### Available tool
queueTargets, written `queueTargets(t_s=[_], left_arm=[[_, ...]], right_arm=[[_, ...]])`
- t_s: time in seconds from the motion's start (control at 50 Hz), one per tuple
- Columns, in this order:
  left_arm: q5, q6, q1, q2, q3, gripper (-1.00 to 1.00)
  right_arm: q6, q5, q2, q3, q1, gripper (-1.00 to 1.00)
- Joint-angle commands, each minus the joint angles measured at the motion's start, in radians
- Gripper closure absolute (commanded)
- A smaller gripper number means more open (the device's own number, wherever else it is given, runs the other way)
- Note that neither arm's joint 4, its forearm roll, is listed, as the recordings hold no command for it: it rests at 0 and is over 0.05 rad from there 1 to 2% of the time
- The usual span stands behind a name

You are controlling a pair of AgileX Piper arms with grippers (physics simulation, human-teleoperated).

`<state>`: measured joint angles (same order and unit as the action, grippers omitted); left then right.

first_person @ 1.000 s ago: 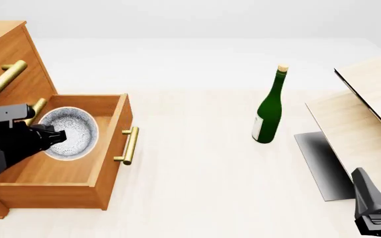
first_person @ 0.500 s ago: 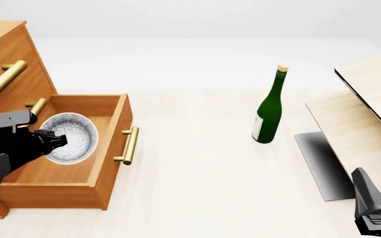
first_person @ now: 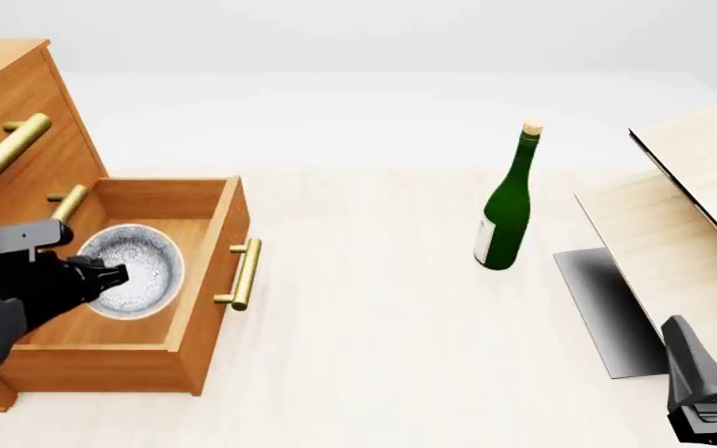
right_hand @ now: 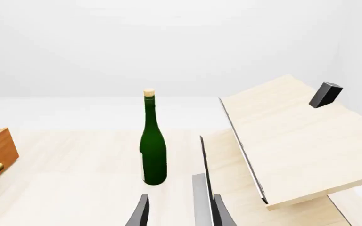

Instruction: Put the bowl in the bottom drawer of the cabinet and close it.

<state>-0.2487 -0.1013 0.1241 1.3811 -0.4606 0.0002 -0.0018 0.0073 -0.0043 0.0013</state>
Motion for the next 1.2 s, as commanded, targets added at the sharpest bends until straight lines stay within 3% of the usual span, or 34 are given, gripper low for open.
queueTargets(t_s=[0.02,0.44,0.46,1.2], left_arm=[[-0.022,0.003,0.013,0.025,0.009,1.0],[-0.039,0.001,0.031,0.046,0.014,1.0],[-0.038,0.001,0.033,0.047,0.014,-1.0],[0.009,0.007,0.029,-0.015,0.009,-1.0]], right_arm=[[0.0,0.0,0.0,0.0,0.0,-1.0],[0.0,0.0,0.0,0.0,0.0,-1.0],[0.0,0.0,0.0,0.0,0.0,-1.0],[0.0,0.0,0.0,0.0,0.0,-1.0]])
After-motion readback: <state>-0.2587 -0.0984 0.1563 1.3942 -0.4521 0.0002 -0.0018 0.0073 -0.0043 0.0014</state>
